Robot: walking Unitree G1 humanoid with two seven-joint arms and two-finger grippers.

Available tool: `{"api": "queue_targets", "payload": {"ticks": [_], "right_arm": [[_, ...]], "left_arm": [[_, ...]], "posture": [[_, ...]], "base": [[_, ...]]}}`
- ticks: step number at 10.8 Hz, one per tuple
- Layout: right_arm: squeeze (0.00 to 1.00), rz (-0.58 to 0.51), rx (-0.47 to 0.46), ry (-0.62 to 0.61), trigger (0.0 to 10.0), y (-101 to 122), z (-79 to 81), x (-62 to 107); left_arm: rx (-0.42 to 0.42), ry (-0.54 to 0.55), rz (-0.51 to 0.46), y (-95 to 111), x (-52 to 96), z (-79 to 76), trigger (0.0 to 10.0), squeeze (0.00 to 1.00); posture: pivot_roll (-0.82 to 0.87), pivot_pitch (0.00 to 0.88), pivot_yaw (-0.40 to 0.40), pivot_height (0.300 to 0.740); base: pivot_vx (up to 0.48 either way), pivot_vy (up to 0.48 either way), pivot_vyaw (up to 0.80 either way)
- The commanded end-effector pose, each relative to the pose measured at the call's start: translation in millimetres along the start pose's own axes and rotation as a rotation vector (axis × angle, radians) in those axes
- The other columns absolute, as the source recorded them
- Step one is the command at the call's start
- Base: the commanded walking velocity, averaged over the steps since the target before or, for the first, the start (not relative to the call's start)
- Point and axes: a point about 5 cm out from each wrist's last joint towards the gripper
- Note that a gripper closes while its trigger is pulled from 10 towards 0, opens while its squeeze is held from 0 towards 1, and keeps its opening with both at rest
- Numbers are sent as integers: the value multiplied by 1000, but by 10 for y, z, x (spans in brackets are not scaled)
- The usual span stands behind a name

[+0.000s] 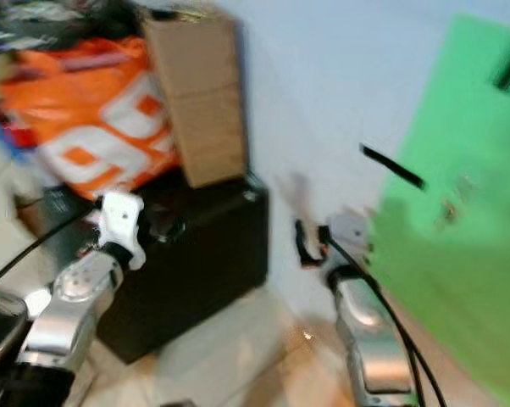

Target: Hang keys on a hook

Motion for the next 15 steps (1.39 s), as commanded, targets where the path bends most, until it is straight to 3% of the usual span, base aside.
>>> {"api": "queue_targets", "payload": {"ticks": [1,3,6,15], "right_arm": [[1000,-45,-62,79,10000,66,156,-11],[1000,-47,-70,115,10000,75,192,-15],[1000,-29,-46,77,10000,56,147,-67],[1000,10,-29,71,10000,26,102,-118]], "left_arm": [[-11,20,-4,38,11,80,10000,525],[-10,19,-4,51,7,76,10000,525],[-15,23,-6,66,-9,95,10000,525],[-8,25,-23,114,-65,90,10000,522]], "posture": [[-36,0,36,740],[-31,0,36,740],[-25,0,37,740],[-33,0,35,740]], "base": [[322,0,700],[321,0,684],[319,0,696],[316,0,0]]}}
Point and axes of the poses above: a point about 5 cm out from each wrist's last joint towards the gripper, its own x axis pointing back from the gripper into the wrist, its own y axis along the axis of the wrist's last joint, z = x × y, and after that the axes turned 5 degrees about -x, right-handed
